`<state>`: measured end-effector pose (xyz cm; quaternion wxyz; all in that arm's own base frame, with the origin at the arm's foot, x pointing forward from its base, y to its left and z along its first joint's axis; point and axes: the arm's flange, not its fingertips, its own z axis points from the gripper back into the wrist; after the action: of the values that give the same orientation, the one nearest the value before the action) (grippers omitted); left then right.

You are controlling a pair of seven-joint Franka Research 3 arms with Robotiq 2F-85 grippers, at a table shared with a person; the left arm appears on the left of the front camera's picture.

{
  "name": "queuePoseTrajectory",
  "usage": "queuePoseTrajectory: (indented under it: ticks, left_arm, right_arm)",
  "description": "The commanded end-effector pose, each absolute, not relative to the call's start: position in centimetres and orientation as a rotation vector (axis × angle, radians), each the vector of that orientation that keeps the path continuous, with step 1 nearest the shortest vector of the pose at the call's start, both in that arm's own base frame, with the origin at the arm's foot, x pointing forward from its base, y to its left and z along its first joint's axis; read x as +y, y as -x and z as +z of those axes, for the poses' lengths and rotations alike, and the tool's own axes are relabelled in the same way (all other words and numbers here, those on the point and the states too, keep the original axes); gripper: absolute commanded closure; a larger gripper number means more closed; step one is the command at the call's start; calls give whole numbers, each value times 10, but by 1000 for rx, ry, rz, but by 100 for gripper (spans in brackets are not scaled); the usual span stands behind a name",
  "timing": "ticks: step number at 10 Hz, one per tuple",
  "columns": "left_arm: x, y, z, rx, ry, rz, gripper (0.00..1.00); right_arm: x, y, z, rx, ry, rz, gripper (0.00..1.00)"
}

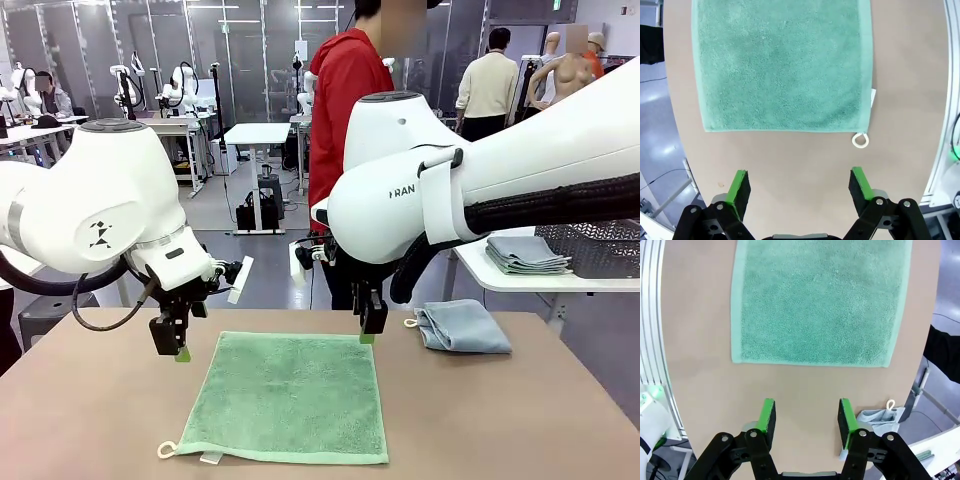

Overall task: Fold the towels and place them in the basket.
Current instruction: When a person lays out a Towel with hook on the table, fold it in half twice.

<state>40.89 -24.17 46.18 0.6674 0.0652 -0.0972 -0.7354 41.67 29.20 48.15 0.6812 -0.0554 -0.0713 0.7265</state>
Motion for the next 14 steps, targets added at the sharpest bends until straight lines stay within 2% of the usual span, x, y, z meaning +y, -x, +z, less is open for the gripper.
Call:
queuePoseTrajectory:
  ticks: [1, 3, 8, 9, 14]
  left_arm:
    - [-242, -409, 462, -219, -148, -1659, 0]
    - [-241, -409, 452, -217, -107, -1591, 0]
    - [-233, -402, 400, -133, -6, -1565, 0]
    - [-237, -401, 390, -120, -2, -1567, 0]
    - [-246, -388, 336, -103, 30, -1557, 0]
  right_arm:
    - [292, -417, 482, -160, 124, 1630, 37]
    - [283, -414, 463, -195, 91, 1574, 37]
    - [258, -406, 402, -96, 24, 1495, 37]
    - [259, -404, 390, -83, 28, 1479, 17]
    - [263, -387, 336, -86, 16, 1421, 17]
